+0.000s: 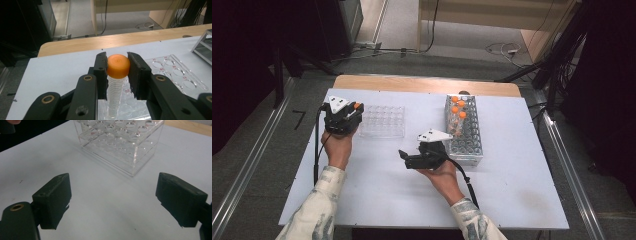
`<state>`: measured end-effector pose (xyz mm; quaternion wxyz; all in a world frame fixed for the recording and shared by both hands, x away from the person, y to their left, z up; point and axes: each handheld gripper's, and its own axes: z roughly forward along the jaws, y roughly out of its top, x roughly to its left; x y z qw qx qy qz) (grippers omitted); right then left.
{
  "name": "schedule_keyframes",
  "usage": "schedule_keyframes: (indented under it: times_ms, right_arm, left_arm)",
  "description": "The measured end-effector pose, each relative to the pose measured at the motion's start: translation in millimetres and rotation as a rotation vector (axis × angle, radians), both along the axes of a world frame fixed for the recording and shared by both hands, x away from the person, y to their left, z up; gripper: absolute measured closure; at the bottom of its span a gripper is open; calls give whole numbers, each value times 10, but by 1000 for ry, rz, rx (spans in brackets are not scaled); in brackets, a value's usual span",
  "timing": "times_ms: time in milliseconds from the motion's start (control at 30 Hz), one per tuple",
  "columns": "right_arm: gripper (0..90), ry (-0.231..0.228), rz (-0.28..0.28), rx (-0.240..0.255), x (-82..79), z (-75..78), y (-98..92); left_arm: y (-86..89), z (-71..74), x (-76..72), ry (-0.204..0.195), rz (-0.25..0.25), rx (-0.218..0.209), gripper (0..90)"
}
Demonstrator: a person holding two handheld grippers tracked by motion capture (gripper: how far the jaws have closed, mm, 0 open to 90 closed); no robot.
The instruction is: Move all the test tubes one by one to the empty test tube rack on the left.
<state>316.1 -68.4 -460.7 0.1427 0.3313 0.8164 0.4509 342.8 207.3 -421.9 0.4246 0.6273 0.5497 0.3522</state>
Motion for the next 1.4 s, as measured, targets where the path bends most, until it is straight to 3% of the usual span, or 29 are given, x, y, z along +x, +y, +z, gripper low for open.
schedule_keyframes:
  times_ms: [467, 767, 933, 1000, 1200, 1400]
  right_arm:
    - [118, 1, -1, 2, -5, 0, -4]
    - [119, 2, -3, 6, -6, 5, -10]
    - [119, 3, -8, 7, -13, 20, -23]
    - [123, -3, -10, 8, -11, 28, -38]
    - [127, -16, -23, 23, -12, 101, -118]
    - [129, -43, -58, 28, 5, 231, -325]
  left_arm:
    - [0, -41, -12, 16, 0, 12, 689]
    - [12, -47, -28, 23, 3, -1, 553]
    - [8, -36, -47, 46, 29, -16, 285]
    - [1, -29, -64, 53, 28, -25, 227]
    - [-28, -27, -163, 53, -5, -44, 185]
    - [-49, -68, -265, 53, -32, -64, 183]
